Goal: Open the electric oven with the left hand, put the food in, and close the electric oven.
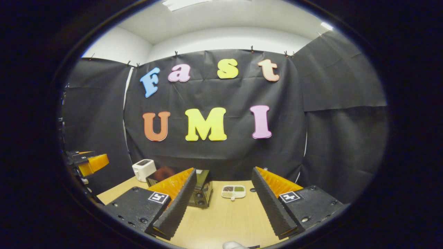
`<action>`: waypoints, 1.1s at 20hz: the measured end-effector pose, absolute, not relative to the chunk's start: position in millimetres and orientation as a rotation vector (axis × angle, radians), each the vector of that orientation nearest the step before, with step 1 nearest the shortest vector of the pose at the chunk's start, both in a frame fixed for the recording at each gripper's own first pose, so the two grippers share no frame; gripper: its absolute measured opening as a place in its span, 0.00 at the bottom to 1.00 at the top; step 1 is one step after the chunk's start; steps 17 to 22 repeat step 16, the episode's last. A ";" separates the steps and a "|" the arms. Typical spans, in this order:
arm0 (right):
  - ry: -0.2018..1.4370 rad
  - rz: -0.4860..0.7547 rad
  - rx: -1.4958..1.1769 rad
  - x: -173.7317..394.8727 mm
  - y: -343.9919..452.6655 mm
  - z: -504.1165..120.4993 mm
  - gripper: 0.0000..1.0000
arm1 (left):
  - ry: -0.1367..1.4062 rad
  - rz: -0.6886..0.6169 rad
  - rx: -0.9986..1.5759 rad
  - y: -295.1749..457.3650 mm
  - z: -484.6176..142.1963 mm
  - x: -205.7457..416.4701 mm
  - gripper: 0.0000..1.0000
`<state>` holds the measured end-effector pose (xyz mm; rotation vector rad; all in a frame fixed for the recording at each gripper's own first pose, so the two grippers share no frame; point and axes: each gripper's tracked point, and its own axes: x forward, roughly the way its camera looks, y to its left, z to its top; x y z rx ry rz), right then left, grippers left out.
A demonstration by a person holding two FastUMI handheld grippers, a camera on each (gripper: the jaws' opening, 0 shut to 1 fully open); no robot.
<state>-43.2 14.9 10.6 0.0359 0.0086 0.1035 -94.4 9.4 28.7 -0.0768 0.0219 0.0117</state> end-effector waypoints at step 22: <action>-0.006 0.130 0.028 -38.8 32.5 13.5 0.96 | 0.012 -0.008 -0.076 8.0 32.2 -92.2 0.95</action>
